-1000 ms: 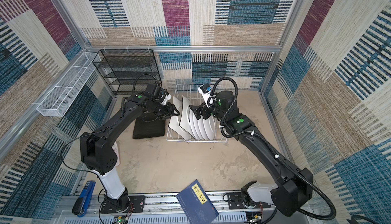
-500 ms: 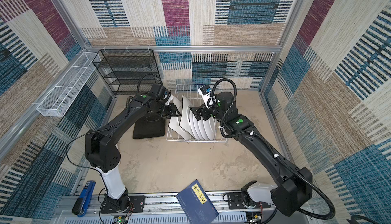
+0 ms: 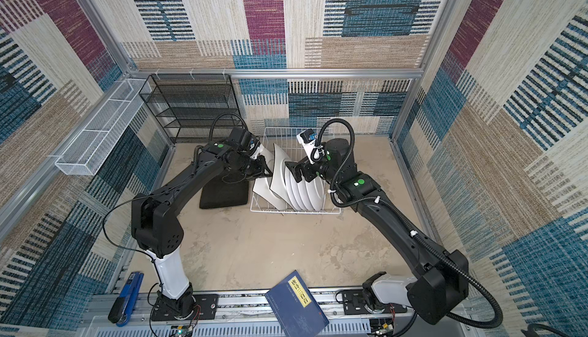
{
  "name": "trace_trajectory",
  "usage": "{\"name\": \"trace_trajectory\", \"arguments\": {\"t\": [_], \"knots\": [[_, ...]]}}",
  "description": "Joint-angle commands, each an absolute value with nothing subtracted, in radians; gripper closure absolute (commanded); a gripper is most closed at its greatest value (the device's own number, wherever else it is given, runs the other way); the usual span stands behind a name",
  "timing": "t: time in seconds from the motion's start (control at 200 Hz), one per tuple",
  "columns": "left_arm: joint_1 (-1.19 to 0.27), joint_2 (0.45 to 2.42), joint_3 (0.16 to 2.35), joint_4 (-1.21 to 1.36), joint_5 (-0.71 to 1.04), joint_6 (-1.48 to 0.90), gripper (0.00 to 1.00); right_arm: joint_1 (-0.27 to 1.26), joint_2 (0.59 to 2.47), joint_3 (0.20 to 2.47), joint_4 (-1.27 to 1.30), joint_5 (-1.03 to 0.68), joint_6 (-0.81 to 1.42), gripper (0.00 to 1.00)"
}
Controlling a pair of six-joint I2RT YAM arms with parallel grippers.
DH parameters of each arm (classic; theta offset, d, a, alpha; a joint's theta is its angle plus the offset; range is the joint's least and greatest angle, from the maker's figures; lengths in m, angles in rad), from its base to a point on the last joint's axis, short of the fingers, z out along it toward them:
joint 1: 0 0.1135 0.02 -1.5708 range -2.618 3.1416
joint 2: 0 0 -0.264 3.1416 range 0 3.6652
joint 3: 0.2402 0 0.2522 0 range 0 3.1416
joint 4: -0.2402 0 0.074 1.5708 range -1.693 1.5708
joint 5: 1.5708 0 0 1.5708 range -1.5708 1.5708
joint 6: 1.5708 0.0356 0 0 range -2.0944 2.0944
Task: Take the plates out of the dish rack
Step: 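Raise the left gripper and reach it toward the white plates in the rack, then grasp the outermost white square plate with the left gripper and lift it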
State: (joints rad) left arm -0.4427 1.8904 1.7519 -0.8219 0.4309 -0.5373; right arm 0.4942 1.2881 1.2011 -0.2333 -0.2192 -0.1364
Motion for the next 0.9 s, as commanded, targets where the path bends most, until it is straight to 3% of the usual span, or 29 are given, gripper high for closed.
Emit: {"name": "trace_trajectory", "arguments": {"t": [0.0,0.11,0.441,0.897], "knots": [[-0.441,1.892,1.741,-0.830,0.414,-0.544,0.84,0.495,1.277,1.195,-0.214,-0.198,-0.146,0.01],[-0.441,1.880,1.716,-0.793,0.430,-0.571,0.84,0.495,1.271,1.187,-0.210,-0.195,-0.151,0.01],[-0.441,1.859,1.690,-0.762,0.445,-0.613,1.00,0.494,1.251,1.170,-0.205,-0.188,-0.139,0.01],[-0.440,1.766,1.704,-0.769,0.437,-0.644,1.00,0.494,1.262,1.192,-0.195,-0.199,-0.128,0.01]]}}
